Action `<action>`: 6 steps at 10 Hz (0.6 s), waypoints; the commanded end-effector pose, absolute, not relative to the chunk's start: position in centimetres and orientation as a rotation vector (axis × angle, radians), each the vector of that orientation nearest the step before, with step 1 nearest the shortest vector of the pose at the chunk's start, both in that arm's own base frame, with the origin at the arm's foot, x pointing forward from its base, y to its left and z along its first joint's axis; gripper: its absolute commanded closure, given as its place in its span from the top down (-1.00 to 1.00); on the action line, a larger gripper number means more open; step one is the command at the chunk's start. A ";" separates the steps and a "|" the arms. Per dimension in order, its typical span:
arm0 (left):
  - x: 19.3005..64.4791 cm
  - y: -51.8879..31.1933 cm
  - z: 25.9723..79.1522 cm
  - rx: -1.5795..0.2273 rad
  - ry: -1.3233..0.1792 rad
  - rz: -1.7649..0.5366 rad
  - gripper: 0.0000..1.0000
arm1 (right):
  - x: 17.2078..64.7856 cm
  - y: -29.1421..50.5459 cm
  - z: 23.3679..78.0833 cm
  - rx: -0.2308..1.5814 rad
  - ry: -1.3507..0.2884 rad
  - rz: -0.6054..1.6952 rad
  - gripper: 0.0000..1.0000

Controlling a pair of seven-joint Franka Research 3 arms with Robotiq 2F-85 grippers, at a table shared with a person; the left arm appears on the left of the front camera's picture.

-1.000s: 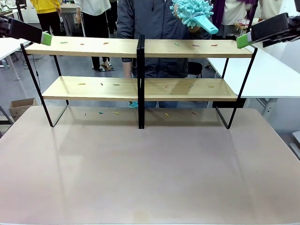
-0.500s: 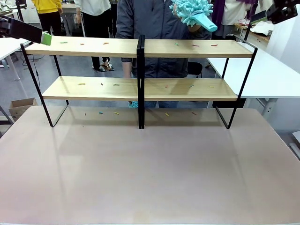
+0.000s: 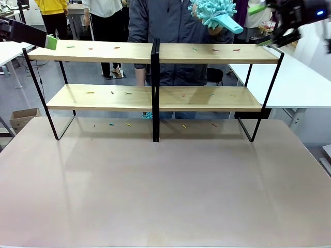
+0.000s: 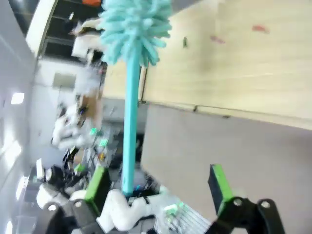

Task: Clean the shelves.
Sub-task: Pick up the Duster when the human hands it over.

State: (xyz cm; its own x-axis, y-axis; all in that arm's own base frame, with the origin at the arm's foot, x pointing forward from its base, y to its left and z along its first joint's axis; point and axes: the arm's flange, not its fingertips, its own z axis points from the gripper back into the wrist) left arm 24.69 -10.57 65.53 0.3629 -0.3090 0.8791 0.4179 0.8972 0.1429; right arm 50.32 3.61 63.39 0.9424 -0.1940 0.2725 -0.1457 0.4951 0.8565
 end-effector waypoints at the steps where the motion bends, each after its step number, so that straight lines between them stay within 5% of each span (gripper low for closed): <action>1: 24.7 -10.6 65.5 -0.113 -1.113 -0.468 1.00 | 56.1 4.4 63.7 1.157 -0.268 -0.015 1.00; 6: 24.7 -10.6 65.5 -0.113 -1.113 -0.468 1.00 | 57.3 6.0 62.9 1.264 -0.268 0.027 1.00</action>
